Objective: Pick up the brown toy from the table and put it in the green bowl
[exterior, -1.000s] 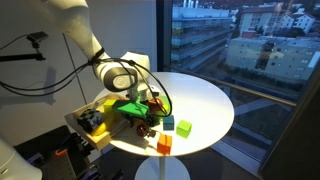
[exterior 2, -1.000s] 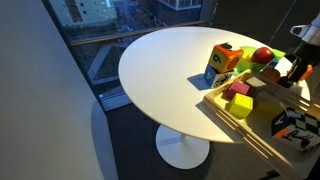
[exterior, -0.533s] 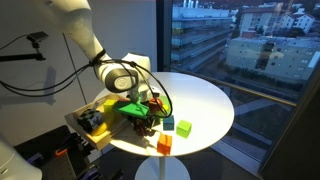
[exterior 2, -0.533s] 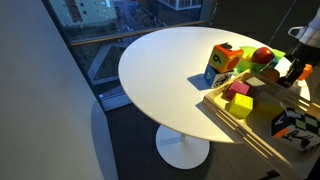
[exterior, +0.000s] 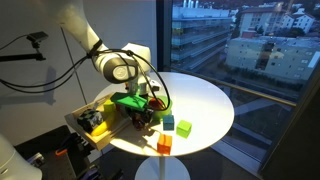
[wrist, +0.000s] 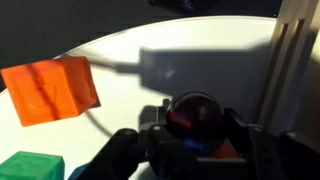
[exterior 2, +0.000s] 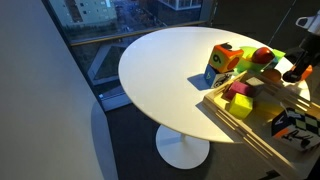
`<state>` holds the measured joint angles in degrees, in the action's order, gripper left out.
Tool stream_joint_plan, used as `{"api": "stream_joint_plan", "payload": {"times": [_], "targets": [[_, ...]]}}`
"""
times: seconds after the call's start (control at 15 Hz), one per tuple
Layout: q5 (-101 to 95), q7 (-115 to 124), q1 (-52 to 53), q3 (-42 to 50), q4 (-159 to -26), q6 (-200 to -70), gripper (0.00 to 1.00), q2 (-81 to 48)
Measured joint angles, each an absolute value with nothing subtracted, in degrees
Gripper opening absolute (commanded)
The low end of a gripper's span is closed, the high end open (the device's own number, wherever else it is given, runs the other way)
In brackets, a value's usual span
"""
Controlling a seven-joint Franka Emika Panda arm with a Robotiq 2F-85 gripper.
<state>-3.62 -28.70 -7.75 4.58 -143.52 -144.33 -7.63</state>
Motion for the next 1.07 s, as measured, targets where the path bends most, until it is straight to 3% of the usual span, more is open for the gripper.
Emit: {"api": "stream_joint_plan", "payload": {"times": [1.07], "targets": [[4.33, -24.37, -5.10, 4.22, -134.63, -130.14, 0.34, -0.40]]}}
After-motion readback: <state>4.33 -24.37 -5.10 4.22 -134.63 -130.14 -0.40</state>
